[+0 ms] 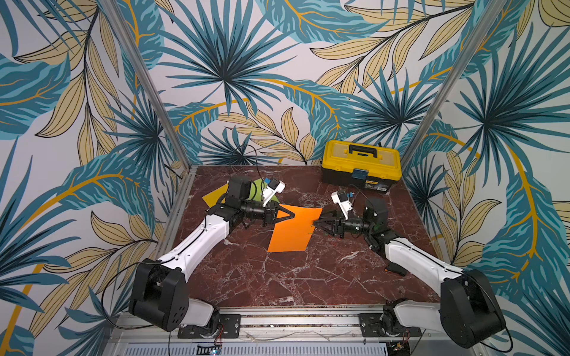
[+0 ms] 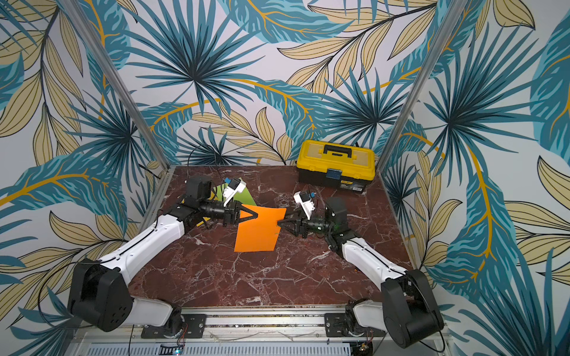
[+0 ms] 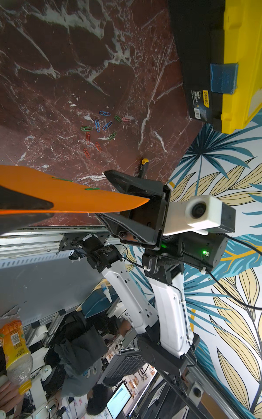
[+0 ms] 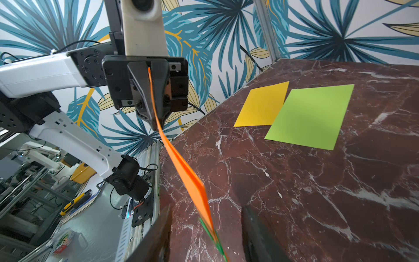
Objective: Unclip the paperclips from the documents
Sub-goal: Adjust the document.
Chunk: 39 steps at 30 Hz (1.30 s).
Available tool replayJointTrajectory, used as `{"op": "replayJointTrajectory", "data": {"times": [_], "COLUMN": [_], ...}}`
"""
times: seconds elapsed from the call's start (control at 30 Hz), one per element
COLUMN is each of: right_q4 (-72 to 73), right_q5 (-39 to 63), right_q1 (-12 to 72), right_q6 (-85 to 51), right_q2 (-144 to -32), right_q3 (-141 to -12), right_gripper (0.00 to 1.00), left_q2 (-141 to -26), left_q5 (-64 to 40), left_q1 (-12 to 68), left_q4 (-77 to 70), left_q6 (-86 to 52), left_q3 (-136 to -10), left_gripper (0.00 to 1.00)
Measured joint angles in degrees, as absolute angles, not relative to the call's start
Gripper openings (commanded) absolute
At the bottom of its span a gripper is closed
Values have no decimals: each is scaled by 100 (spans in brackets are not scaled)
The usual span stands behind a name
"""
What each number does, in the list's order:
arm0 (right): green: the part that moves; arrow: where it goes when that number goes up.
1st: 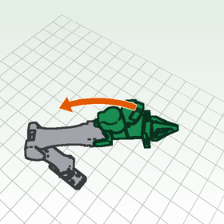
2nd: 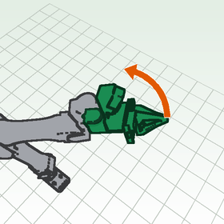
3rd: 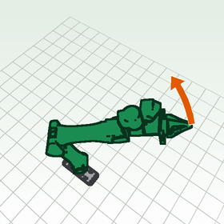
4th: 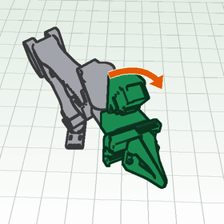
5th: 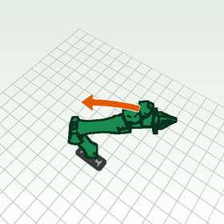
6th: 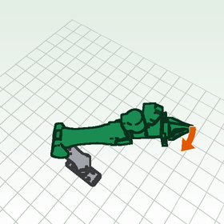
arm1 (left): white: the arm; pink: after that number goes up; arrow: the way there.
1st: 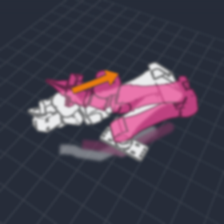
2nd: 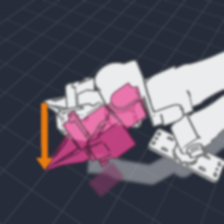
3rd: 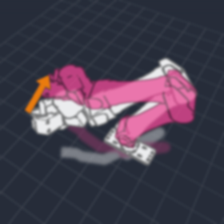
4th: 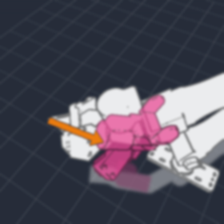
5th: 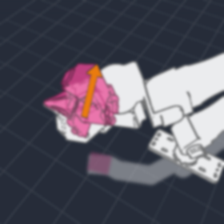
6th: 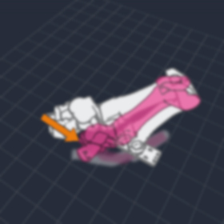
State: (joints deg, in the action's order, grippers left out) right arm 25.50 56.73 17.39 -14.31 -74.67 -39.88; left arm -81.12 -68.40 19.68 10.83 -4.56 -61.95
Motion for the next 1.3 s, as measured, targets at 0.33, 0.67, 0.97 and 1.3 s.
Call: {"op": "replayJointTrajectory", "data": {"times": [0.33,0.67,0.97,1.3], "right_q4": [2689,2709,2650,2456], "right_q5": [6073,6160,6108,5996], "right_q1": [1988,2021,2025,2025], "right_q6": [-1413,-1459,-1472,-1476], "right_q2": [-7684,-7677,-7607,-7609], "right_q3": [-4340,-4340,-4342,-4381], "right_gripper": [44,28,8,0], "left_q2": [-8112,-8112,-8112,-8112], "left_q5": [-6842,-6836,-6799,-6729], "left_q1": [1973,1973,1973,1973], "left_q4": [1044,1031,1026,1022], "left_q6": [-454,-451,-445,-440], "left_q3": [-6195,-6195,-6195,-6195], "left_gripper": [0,0,0,8]}}
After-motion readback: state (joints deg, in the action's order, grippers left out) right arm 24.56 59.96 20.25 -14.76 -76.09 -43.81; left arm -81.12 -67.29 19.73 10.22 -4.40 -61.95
